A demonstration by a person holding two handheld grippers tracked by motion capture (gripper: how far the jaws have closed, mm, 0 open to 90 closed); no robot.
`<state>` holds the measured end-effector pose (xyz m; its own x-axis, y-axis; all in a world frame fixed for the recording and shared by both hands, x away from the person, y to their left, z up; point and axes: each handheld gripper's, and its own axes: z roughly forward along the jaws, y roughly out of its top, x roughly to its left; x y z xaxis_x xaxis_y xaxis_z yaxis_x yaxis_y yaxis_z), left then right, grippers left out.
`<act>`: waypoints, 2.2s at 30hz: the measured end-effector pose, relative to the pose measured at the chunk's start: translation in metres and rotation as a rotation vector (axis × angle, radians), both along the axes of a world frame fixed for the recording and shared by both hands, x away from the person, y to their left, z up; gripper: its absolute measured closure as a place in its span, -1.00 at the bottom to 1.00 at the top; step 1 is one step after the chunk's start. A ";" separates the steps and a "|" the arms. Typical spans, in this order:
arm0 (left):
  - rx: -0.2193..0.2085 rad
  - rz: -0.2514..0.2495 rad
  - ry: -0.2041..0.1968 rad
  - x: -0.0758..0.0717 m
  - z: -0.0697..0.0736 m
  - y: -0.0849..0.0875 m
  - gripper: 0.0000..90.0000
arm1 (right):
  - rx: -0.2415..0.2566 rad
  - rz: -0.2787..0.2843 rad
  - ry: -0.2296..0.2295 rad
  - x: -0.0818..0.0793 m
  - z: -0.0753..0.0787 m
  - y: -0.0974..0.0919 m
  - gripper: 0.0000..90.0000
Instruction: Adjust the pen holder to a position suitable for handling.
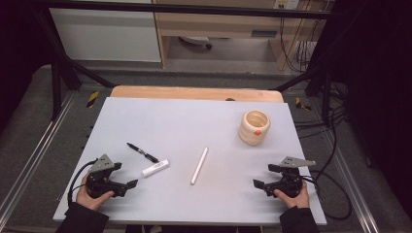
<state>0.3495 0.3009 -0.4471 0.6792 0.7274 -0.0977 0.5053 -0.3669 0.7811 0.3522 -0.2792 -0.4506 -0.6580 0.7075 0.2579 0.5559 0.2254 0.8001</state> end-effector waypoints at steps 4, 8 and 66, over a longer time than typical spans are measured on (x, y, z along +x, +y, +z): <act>0.002 0.002 0.003 0.000 -0.001 0.000 -0.92 | 0.002 0.003 -0.005 0.001 0.000 0.000 -0.98; 0.002 0.003 0.004 0.000 -0.001 0.000 -0.91 | 0.009 -0.001 -0.001 0.001 0.001 0.000 -0.98; 0.009 0.007 0.019 0.002 -0.005 0.000 -0.88 | -0.105 -0.051 -0.133 0.061 0.070 0.048 -0.93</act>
